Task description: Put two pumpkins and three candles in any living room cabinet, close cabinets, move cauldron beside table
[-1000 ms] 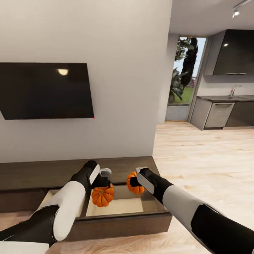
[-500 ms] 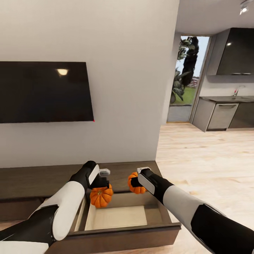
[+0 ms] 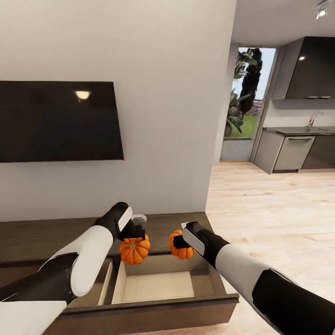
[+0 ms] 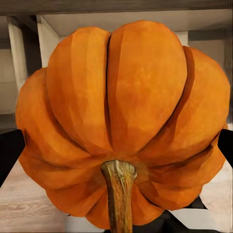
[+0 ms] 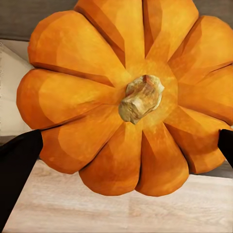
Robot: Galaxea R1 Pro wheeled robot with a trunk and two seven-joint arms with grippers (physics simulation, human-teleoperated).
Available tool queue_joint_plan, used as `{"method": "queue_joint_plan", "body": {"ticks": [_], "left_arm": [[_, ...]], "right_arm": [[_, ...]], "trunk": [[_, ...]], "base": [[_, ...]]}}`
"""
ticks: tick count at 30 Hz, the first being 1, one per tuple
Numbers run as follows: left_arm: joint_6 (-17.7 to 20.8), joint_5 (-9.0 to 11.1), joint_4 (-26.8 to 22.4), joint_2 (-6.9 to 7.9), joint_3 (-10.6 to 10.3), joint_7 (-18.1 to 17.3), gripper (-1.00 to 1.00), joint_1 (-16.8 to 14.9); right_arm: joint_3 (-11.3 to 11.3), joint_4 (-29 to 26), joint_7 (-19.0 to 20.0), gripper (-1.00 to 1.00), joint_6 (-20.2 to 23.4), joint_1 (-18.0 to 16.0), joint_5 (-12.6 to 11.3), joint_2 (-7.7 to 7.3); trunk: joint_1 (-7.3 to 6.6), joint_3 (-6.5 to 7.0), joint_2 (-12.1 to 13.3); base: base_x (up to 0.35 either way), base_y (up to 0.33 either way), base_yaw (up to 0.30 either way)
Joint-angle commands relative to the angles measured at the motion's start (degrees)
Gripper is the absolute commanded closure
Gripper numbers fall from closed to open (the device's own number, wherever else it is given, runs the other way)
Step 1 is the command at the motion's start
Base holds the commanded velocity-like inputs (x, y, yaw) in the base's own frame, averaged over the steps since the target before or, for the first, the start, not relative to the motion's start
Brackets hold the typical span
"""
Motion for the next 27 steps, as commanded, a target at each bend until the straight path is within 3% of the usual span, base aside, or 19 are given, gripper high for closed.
{"method": "queue_joint_plan", "body": {"ticks": [1,13,17,20,24,27], "left_arm": [[0.17,0.13,-0.06,-0.05,0.44,0.16,1.00,-0.06],[-1.00,1.23,0.65,0.65,0.53,0.04,1.00,-0.03],[-7.08,1.69,5.05,0.66,0.54,0.14,1.00,0.01],[-10.11,1.82,7.54,0.66,0.55,0.14,1.00,0.06],[-10.82,1.89,8.36,0.67,0.55,0.04,1.00,0.08],[-10.70,1.93,8.59,0.67,0.51,0.33,1.00,0.06]], "right_arm": [[0.35,-0.11,-0.46,1.00,0.17,-0.08,-0.53,-0.02],[-0.03,-0.13,-0.43,1.00,-0.14,-0.08,-0.45,-0.35],[0.11,0.01,-0.38,1.00,-0.67,-0.08,-0.45,-0.36],[0.28,0.28,-0.38,1.00,-3.67,-0.08,-0.50,-0.42],[0.31,3.90,-0.38,1.00,-8.84,0.00,-0.62,-0.20],[0.22,7.62,-0.39,1.00,-9.92,-0.01,-1.10,-0.04]], "trunk": [[0.00,-0.07,-0.04],[2.20,-1.86,-4.06],[3.08,-2.58,-5.66],[3.74,-3.12,-6.86],[4.61,-3.84,-8.47],[5.27,-4.38,-9.67]], "base": [[0.000,0.000,0.000],[0.000,0.000,0.000],[0.000,0.000,0.000],[0.000,0.000,0.000],[0.000,0.000,0.000],[0.000,0.000,0.000]]}}
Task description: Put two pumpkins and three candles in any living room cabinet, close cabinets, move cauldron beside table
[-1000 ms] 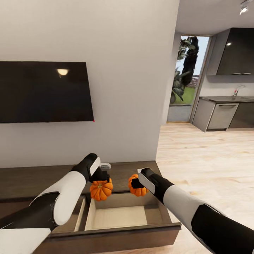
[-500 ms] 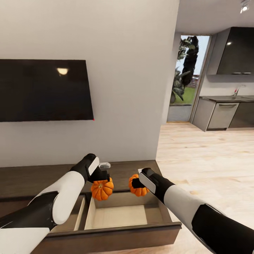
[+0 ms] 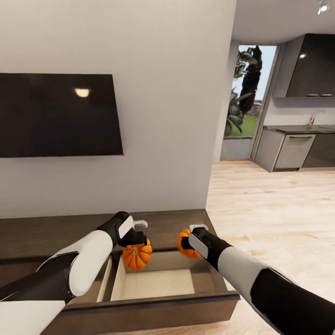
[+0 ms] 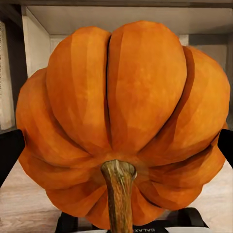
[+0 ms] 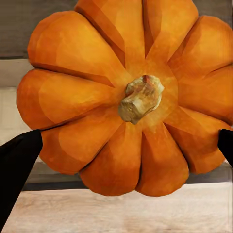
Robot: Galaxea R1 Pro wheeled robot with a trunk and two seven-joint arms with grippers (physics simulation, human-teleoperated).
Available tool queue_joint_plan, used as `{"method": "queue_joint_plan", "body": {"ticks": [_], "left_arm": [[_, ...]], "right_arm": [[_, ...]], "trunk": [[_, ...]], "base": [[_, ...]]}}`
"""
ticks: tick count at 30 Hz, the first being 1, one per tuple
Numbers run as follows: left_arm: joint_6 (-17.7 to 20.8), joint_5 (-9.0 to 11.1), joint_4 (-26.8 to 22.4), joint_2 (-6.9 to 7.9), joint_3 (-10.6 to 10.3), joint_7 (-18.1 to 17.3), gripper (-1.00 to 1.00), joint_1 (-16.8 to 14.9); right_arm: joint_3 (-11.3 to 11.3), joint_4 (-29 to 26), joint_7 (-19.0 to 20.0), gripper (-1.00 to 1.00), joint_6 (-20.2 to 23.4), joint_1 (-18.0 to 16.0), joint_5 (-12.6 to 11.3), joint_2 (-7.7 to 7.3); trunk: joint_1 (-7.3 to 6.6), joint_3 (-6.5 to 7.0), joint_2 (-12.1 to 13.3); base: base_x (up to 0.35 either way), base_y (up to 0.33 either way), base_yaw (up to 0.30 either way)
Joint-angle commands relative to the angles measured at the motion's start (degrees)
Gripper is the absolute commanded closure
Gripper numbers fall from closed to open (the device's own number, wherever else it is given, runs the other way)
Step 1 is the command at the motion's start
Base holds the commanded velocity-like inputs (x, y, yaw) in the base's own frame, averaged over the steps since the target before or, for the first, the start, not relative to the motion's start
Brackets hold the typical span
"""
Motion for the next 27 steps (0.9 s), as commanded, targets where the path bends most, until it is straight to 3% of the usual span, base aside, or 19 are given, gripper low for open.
{"method": "queue_joint_plan", "body": {"ticks": [1,5,8,9,13,18,27], "left_arm": [[0.40,-0.03,-0.07,-0.05,0.49,0.36,1.00,-0.04],[3.92,0.39,-0.74,0.00,0.66,0.67,1.00,-0.06],[8.46,0.58,-3.62,-0.26,0.76,1.17,1.00,-0.09],[9.70,0.63,-4.85,-0.54,0.74,2.91,1.00,-0.09],[10.45,0.71,-5.98,-0.77,0.71,7.69,1.00,-0.41],[10.72,0.69,-6.32,-0.88,0.64,8.58,1.00,-2.37],[10.00,0.82,-7.44,-0.78,0.79,8.45,1.00,-2.72]], "right_arm": [[0.30,-0.05,-0.35,1.00,0.36,-0.11,-0.86,-0.01],[0.26,-3.45,-0.63,1.00,11.46,-1.39,-0.91,-0.05],[0.25,-4.46,-1.16,1.00,19.83,-4.60,-1.30,-0.06],[0.25,-2.90,-1.28,1.00,21.95,-6.36,-1.47,-0.06],[0.31,0.57,-1.28,1.00,23.47,-9.63,-1.57,-0.29],[0.43,3.40,-1.30,1.00,24.50,-13.04,-1.54,-0.33],[0.67,3.76,-1.26,1.00,24.20,-13.60,-0.98,-0.34]], "trunk": [[0.22,-0.24,-0.46],[1.10,-0.96,-2.07],[1.76,-1.49,-3.27],[1.98,-1.67,-3.67],[2.86,-2.39,-5.27],[3.96,-3.29,-7.28],[5.93,-4.91,-10.89]], "base": [[0.000,0.000,0.000],[0.000,0.000,0.000],[0.000,0.000,0.000],[0.000,0.000,0.000],[0.000,0.000,0.000],[0.000,0.000,0.000],[0.000,0.000,0.000]]}}
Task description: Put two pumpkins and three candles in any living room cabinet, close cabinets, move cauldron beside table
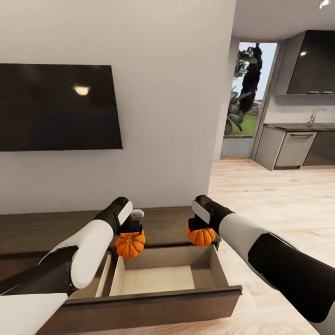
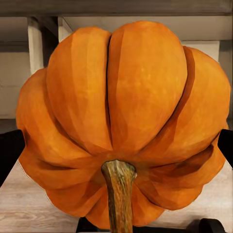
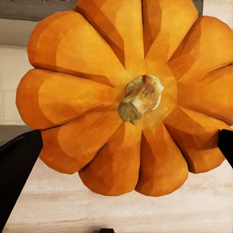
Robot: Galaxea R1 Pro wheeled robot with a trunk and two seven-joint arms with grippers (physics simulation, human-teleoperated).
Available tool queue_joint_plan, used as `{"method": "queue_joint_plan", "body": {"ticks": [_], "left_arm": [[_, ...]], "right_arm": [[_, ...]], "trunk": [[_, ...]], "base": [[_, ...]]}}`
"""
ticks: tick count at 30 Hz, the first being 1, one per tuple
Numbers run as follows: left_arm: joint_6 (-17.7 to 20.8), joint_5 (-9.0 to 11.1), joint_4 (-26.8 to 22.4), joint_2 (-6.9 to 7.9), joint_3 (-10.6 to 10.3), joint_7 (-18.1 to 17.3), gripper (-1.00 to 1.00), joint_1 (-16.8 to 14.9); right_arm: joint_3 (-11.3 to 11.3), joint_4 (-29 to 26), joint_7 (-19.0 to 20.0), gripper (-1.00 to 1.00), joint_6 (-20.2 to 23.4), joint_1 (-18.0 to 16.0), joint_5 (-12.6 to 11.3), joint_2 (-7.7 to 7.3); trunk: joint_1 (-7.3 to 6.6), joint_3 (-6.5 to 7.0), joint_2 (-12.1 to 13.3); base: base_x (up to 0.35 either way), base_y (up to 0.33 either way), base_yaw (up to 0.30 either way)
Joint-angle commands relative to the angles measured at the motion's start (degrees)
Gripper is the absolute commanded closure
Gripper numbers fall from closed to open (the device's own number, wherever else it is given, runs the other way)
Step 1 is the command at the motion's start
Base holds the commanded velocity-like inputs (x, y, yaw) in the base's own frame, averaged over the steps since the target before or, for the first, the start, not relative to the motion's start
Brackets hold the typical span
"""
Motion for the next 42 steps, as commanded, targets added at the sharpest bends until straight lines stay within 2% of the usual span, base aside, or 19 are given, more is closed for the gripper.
{"method": "queue_joint_plan", "body": {"ticks": [1,3,8,11,18,20,22,24,27,35,37,40,42], "left_arm": [[-0.31,0.06,-0.10,-0.09,0.44,0.20,1.00,-0.04],[-1.28,0.41,-0.10,-0.19,0.49,0.14,1.00,-0.04],[-2.85,3.09,-0.01,-0.26,0.53,0.12,1.00,-0.04],[-3.08,3.69,0.38,0.10,0.53,0.17,1.00,0.02],[-3.17,3.97,0.70,0.64,0.53,0.20,1.00,0.10],[-3.17,4.29,0.74,0.68,0.53,0.15,1.00,0.15],[-3.35,4.67,1.49,0.68,0.53,0.13,1.00,0.19],[-6.08,5.14,2.73,0.68,0.53,0.23,1.00,0.21],[-7.78,5.33,3.82,0.67,0.53,0.23,1.00,0.22],[-8.40,5.47,4.41,0.47,0.51,0.29,1.00,0.22],[-8.38,5.48,4.42,0.40,0.48,0.29,1.00,0.22],[-8.37,5.49,4.42,0.35,0.50,0.36,1.00,0.22],[-8.36,5.49,4.42,0.34,0.50,0.37,1.00,0.22]], "right_arm": [[0.37,-0.09,-0.37,1.00,0.00,-0.06,-0.58,0.04],[0.42,-0.13,-0.33,1.00,-1.31,-0.06,-0.70,0.19],[0.43,-0.06,0.08,1.00,-10.87,0.15,-1.13,0.30],[0.33,0.00,1.07,1.00,-13.00,0.33,-1.17,0.28],[0.35,0.04,1.86,1.00,-14.21,0.97,-1.24,0.36],[0.42,0.09,1.93,1.00,-15.68,1.86,-1.25,0.44],[0.39,0.09,1.90,1.00,-16.06,2.02,-1.26,0.44],[0.37,0.11,1.93,1.00,-16.26,2.12,-1.27,0.44],[0.42,0.14,1.94,1.00,-16.32,2.30,-1.28,0.49],[0.37,0.32,1.95,1.00,-15.59,3.16,-1.51,0.50],[0.37,0.35,1.95,1.00,-14.71,3.18,-2.63,0.50],[0.34,0.25,1.91,1.00,-11.02,3.19,-7.18,0.40],[0.31,0.23,1.89,1.00,-9.94,3.19,-8.71,0.38]], "trunk": [[0.22,-0.24,-0.45],[0.66,-0.60,-1.25],[1.76,-1.50,-3.26],[2.42,-2.04,-4.46],[3.96,-3.30,-7.27],[4.39,-3.65,-8.07],[4.83,-4.01,-8.87],[5.27,-4.37,-9.68],[5.93,-4.91,-10.88],[7.69,-6.35,-14.09],[8.13,-6.71,-14.89],[8.79,-7.25,-16.09],[9.23,-7.60,-16.90]], "base": [[0.000,0.000,0.000],[0.000,0.000,0.000],[0.000,0.000,0.000],[0.000,0.000,0.000],[0.000,0.000,0.000],[0.000,0.000,0.000],[0.000,0.000,0.000],[0.000,0.000,0.000],[0.000,0.000,0.000],[0.000,0.000,0.000],[0.000,0.000,0.000],[0.000,0.000,0.000],[0.000,0.000,0.000]]}}
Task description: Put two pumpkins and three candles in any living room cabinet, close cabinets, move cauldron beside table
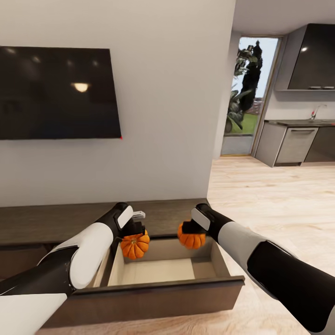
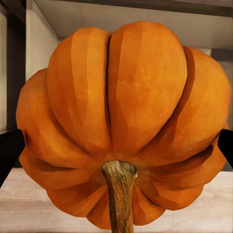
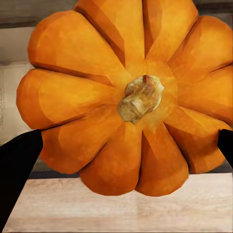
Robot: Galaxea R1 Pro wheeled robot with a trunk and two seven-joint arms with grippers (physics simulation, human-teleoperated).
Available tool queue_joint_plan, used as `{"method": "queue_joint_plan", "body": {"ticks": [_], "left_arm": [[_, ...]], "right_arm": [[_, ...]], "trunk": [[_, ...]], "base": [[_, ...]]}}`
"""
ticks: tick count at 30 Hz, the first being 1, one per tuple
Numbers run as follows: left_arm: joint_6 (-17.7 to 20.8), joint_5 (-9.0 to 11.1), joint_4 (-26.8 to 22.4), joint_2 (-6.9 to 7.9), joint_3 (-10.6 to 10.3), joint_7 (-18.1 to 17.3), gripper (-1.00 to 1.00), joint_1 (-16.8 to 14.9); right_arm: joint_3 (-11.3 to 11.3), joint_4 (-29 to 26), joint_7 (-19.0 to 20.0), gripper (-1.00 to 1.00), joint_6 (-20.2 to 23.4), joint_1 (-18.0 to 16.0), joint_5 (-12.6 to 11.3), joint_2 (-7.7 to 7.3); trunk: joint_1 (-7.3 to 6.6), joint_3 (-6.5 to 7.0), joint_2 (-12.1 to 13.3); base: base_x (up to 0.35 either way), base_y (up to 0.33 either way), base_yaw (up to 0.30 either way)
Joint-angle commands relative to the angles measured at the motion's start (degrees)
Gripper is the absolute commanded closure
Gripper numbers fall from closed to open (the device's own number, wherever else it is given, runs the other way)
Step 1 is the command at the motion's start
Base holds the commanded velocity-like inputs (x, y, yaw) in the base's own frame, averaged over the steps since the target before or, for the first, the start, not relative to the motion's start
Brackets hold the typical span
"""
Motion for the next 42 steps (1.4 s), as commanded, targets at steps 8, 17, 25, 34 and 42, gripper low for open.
{"method": "queue_joint_plan", "body": {"ticks": [8,17,25,34,42], "left_arm": [[0.15,0.52,0.10,-0.04,0.27,0.64,1.00,-0.03],[0.15,0.52,0.79,0.12,0.27,0.62,1.00,-0.03],[0.15,0.52,1.54,0.20,0.27,0.57,1.00,-0.03],[0.15,0.52,1.57,0.13,0.27,0.46,1.00,-0.03],[0.07,0.52,1.91,0.13,0.27,0.39,1.00,-0.03]], "right_arm": [[0.20,-0.22,-0.47,1.00,1.26,-0.07,-2.33,-0.10],[0.20,-0.24,-0.55,1.00,1.49,-0.07,-2.39,-0.12],[0.22,-0.06,-0.48,1.00,4.16,-0.07,-2.78,-0.04],[0.13,-0.03,-0.47,1.00,4.71,-0.07,-2.85,-0.07],[0.20,0.02,-0.47,1.00,4.29,-0.07,-2.82,-0.08]], "trunk": [[1.75,-1.49,-3.26],[3.73,-3.11,-6.87],[5.49,-4.54,-10.07],[7.47,-6.16,-13.68],[9.22,-7.59,-16.89]], "base": [[0.000,0.000,0.000],[0.000,0.000,0.000],[0.000,0.000,0.000],[0.000,0.000,0.000],[0.000,0.000,0.000]]}}
